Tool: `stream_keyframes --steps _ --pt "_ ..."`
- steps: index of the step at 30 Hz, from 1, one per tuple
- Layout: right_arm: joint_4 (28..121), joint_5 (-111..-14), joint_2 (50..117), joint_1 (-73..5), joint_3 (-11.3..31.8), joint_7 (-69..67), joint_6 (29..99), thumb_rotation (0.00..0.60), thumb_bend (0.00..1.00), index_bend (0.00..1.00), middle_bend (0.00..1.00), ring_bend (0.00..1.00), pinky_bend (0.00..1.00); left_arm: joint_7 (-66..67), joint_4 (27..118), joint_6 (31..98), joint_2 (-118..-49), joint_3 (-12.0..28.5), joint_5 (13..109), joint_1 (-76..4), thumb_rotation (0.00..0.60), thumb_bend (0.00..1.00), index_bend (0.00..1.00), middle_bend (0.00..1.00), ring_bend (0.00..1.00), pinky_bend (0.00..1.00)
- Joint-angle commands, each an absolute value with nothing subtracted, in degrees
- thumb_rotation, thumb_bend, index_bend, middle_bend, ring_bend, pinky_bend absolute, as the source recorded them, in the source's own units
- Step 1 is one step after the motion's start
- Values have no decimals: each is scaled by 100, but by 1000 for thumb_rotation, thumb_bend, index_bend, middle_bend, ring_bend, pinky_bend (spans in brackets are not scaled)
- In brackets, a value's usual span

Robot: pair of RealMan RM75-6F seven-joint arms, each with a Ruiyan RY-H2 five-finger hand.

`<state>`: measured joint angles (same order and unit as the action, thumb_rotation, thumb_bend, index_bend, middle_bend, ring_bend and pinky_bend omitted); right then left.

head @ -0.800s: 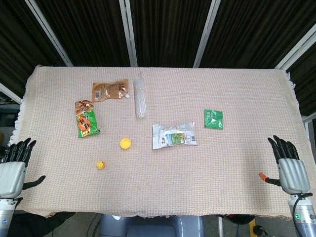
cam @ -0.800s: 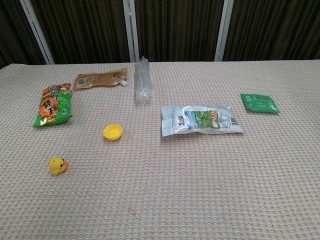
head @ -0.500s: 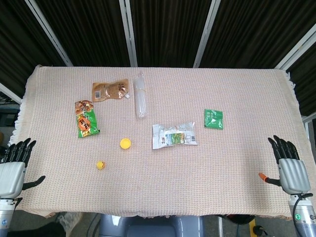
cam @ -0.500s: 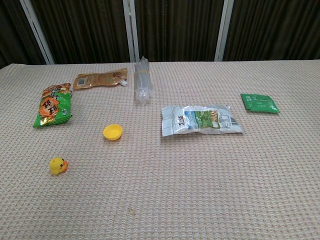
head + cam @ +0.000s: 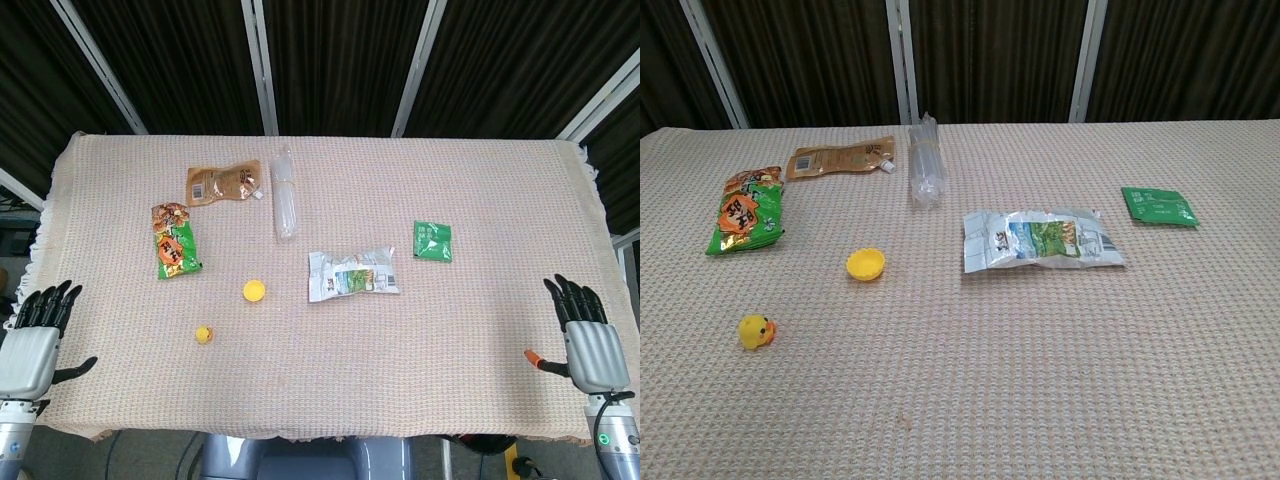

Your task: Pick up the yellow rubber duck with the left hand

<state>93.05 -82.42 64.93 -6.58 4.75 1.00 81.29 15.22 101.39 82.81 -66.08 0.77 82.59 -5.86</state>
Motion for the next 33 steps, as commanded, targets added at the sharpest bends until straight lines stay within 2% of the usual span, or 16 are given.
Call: stream_keyframes --steps 1,3,5,12,27,33 --pt "9321 -8257 6483 -654 478 71 8146 600 13 9 0 0 0 1723 10174 8096 -6688 160 8184 -739 600 153 180 0 0 0" --pt "9328 -8296 6482 -651 467 67 8162 600 13 9 0 0 0 1930 10222 7886 -6770 220 8019 -866 600 159 261 0 0 0" --pt "9329 -8316 6480 -652 458 68 8164 600 13 9 0 0 0 2116 10253 7716 -6852 283 7854 -979 600 168 290 0 0 0" --pt "9318 -8296 6482 -666 477 -3 8140 600 13 9 0 0 0 3225 10295 6877 -7509 533 6775 -1598 600 175 323 0 0 0" --pt "9331 -8308 6451 -670 492 -111 8146 600 13 8 0 0 0 4287 10104 6799 -8391 510 6009 -2107 600 176 347 0 0 0" --pt "9338 -8304 6449 -670 497 -148 8146 600 14 8 0 0 0 4459 9911 6780 -8688 504 5738 -2276 600 232 355 0 0 0"
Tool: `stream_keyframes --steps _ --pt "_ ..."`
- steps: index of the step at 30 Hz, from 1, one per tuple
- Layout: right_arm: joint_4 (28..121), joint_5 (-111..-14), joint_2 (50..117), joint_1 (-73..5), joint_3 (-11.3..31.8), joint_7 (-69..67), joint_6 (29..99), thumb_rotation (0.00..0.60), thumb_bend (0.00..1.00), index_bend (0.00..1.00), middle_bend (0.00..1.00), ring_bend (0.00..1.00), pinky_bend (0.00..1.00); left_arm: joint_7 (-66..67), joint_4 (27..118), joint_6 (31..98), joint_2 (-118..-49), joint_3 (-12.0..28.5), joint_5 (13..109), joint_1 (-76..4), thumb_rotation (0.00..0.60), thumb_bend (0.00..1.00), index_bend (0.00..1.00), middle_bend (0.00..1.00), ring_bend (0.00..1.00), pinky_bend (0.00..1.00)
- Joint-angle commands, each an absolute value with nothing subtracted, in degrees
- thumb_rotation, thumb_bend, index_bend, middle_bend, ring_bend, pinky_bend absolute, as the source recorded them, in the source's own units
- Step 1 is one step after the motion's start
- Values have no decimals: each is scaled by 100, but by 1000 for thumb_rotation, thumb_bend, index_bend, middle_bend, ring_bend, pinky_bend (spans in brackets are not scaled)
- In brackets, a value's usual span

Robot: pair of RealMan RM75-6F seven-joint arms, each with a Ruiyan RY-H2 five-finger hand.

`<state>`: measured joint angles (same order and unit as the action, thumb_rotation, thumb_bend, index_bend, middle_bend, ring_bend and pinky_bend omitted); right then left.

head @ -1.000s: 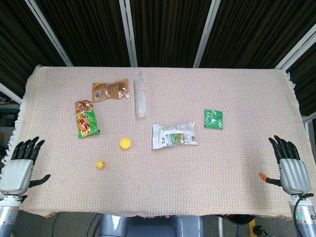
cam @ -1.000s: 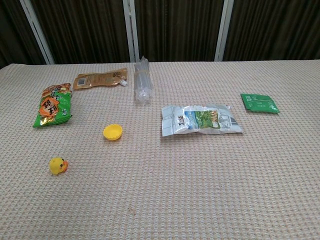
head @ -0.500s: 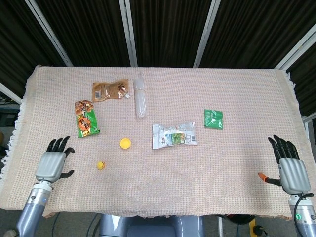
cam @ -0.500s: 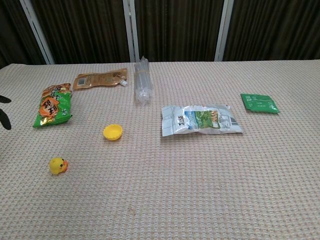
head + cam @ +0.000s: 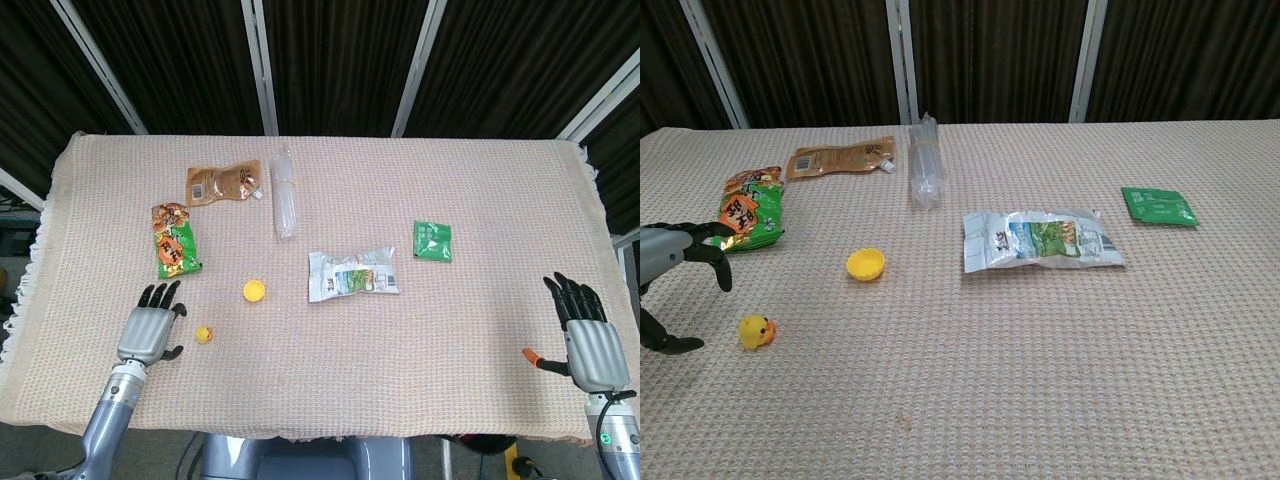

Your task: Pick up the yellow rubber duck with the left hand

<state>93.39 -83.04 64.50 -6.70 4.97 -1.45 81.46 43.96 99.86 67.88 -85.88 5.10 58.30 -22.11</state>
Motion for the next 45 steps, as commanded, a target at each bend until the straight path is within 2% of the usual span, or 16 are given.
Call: stream_keyframes --steps 1,9,23,26,30,38,45 --pt "9338 -8302 6447 -670 496 -155 8142 600 14 8 0 0 0 4484 9885 6778 -8725 499 5702 -2297 600 232 357 0 0 0" --pt "9349 -8308 6431 -673 501 -193 8143 600 13 8 0 0 0 4540 9758 6785 -8947 537 5460 -2428 600 278 371 0 0 0" --pt "9342 -8320 6434 -662 513 -250 8184 600 13 8 0 0 0 4662 9709 6829 -9203 436 5283 -2640 600 278 380 0 0 0" --pt "9344 -8316 6431 -659 515 -264 8187 600 13 7 0 0 0 4657 9693 6859 -9245 416 5270 -2655 600 277 404 0 0 0" --pt "9339 -8315 6433 -660 522 -275 8193 600 13 8 0 0 0 4631 9669 6885 -9277 409 5263 -2679 600 343 475 0 0 0" --pt "9328 -8322 6438 -658 526 -287 8206 600 13 8 0 0 0 4583 9668 6921 -9271 411 5248 -2728 600 378 494 0 0 0" --pt "9347 -8309 6430 -657 519 -277 8187 600 13 8 0 0 0 4588 9805 6939 -9169 760 5270 -2988 600 378 485 0 0 0"
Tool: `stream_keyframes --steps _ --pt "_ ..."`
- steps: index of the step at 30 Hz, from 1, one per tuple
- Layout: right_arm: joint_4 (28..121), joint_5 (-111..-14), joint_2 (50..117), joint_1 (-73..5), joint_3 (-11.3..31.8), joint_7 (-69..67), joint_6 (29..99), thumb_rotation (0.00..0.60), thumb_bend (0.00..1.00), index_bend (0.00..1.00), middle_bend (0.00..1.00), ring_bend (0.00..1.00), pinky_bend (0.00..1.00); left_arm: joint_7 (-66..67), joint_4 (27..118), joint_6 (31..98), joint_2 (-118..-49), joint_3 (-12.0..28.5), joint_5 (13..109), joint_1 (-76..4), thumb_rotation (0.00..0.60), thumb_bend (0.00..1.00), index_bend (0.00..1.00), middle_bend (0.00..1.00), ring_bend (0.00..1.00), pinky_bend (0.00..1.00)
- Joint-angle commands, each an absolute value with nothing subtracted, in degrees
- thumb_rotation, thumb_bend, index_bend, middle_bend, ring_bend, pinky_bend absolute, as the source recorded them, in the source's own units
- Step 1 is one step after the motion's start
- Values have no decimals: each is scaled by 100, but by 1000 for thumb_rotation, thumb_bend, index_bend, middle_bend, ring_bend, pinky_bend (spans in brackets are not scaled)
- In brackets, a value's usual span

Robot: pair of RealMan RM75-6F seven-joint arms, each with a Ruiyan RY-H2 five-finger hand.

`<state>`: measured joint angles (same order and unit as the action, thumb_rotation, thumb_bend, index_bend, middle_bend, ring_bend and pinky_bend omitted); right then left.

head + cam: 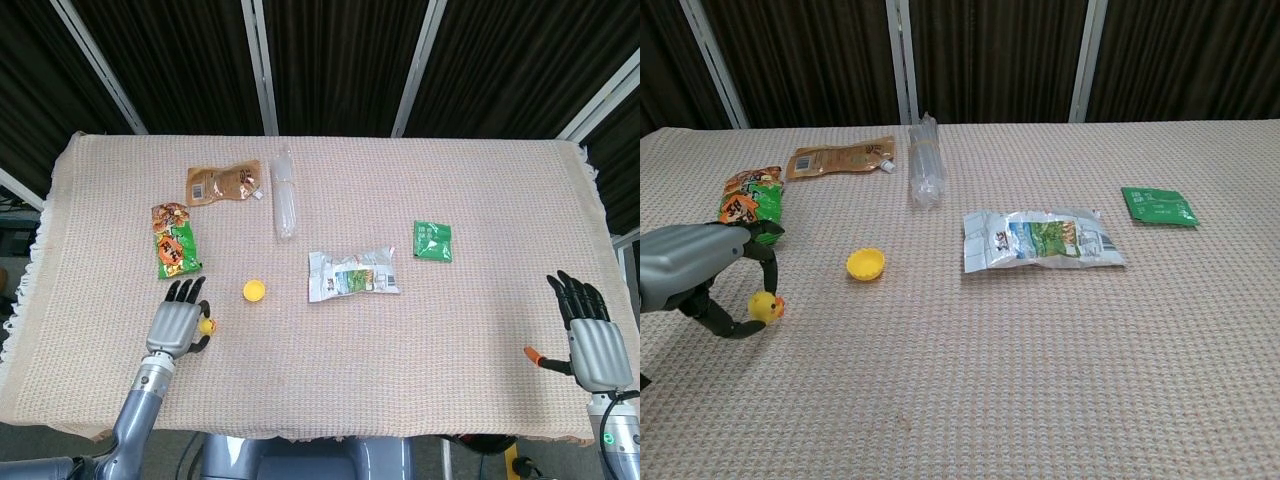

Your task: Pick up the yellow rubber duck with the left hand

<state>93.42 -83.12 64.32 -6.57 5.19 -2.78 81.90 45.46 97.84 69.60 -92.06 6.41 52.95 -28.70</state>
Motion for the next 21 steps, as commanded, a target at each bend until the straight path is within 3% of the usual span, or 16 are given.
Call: stream_keyframes --steps 1,21 --pt "9347 -8304 6428 -658 521 -279 8184 600 13 8 0 0 0 4621 9798 6920 -9167 814 5244 -3045 600 378 484 0 0 0" --pt "9376 -8248 6365 -673 518 -381 8087 600 13 8 0 0 0 5242 8913 6496 -9893 1569 4251 -4215 600 378 475 0 0 0"
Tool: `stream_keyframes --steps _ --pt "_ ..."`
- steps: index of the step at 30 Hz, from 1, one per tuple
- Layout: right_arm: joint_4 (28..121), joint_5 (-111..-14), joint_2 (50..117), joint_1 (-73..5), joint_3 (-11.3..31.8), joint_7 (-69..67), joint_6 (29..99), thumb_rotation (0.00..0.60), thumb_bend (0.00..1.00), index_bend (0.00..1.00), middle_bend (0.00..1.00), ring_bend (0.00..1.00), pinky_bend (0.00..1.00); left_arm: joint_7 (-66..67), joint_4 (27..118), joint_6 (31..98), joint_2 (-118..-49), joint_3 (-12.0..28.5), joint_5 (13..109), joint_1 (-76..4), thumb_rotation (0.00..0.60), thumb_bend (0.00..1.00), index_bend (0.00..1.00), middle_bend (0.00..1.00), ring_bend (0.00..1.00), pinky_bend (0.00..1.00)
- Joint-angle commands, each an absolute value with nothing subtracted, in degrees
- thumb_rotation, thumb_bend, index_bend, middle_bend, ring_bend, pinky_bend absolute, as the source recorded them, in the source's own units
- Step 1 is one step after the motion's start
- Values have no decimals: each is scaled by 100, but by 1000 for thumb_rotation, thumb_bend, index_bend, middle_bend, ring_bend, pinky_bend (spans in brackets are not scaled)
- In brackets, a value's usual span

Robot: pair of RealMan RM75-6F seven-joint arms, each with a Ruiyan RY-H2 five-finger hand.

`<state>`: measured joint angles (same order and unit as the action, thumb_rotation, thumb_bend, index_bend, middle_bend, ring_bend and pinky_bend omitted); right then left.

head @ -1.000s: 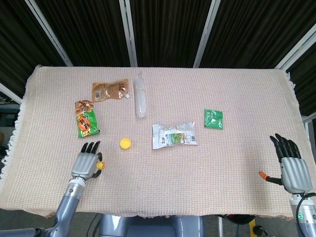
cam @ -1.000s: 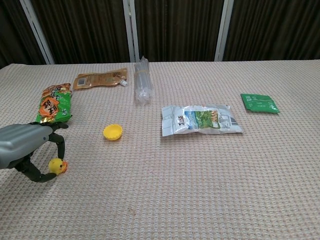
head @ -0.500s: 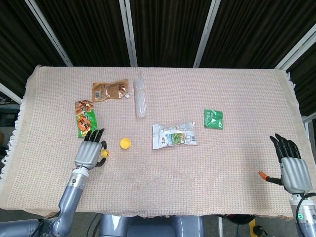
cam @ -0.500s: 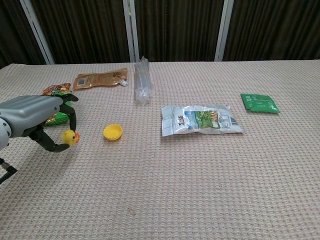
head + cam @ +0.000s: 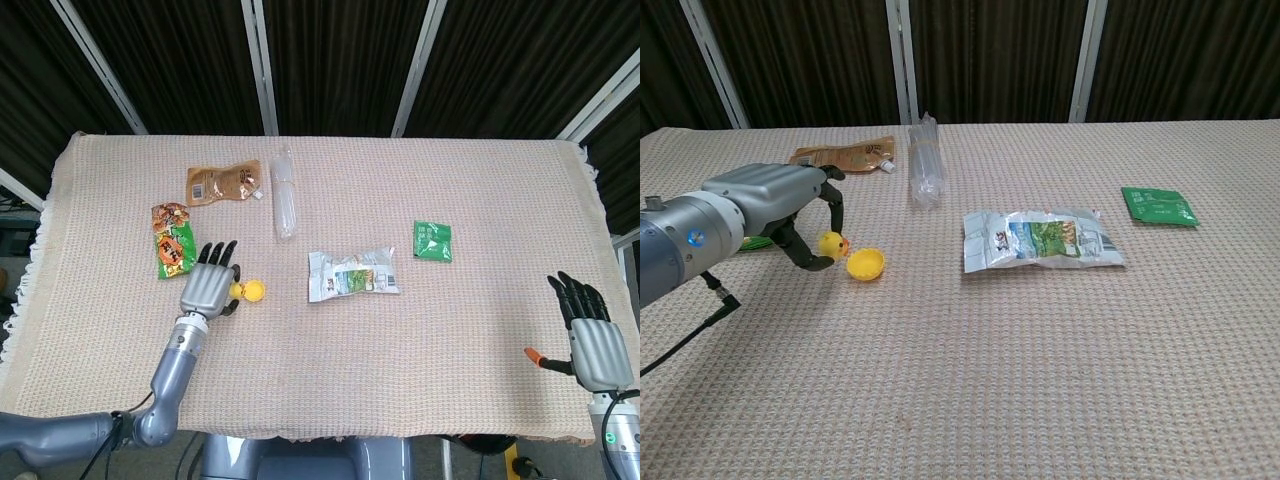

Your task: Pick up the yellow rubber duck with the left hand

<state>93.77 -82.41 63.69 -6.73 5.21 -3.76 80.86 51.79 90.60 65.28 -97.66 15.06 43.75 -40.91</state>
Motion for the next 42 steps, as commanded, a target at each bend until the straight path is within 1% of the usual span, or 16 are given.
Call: stream_keyframes --steps 1,7,18,20,24,30,36,39,42 --pt "9377 -8250 6364 -673 518 -388 8088 600 13 8 0 0 0 5267 8857 6488 -9930 1573 4218 -4254 600 378 475 0 0 0" --pt "9397 -8257 6337 -660 527 -469 8113 600 13 8 0 0 0 5403 8463 6465 -10228 1548 4006 -4528 600 378 475 0 0 0" --pt "9399 -8272 6329 -655 530 -498 8133 600 13 8 0 0 0 5353 8397 6478 -10322 1478 3900 -4678 600 376 464 0 0 0" --pt "9400 -8271 6327 -655 531 -502 8134 600 13 8 0 0 0 5400 8406 6505 -10311 1457 3859 -4697 600 375 436 0 0 0" --pt "9402 -8282 6326 -651 533 -502 8150 600 12 8 0 0 0 5470 8450 6540 -10277 1446 3741 -4725 600 370 336 0 0 0" --pt "9408 -8281 6328 -651 526 -489 8144 600 13 8 0 0 0 5494 8521 6592 -10171 1418 3656 -4744 600 354 244 0 0 0" --pt "9405 -8286 6335 -648 525 -466 8154 600 12 8 0 0 0 5413 8671 6656 -10046 1410 3652 -4728 600 354 215 0 0 0" --pt "9390 -8271 6337 -653 522 -448 8132 600 12 8 0 0 0 5231 8979 6792 -9853 1381 3808 -4618 600 353 198 0 0 0" --pt "9380 -8250 6333 -653 524 -443 8119 600 13 8 0 0 0 4986 9424 7020 -9505 1244 4142 -4391 600 354 179 0 0 0"
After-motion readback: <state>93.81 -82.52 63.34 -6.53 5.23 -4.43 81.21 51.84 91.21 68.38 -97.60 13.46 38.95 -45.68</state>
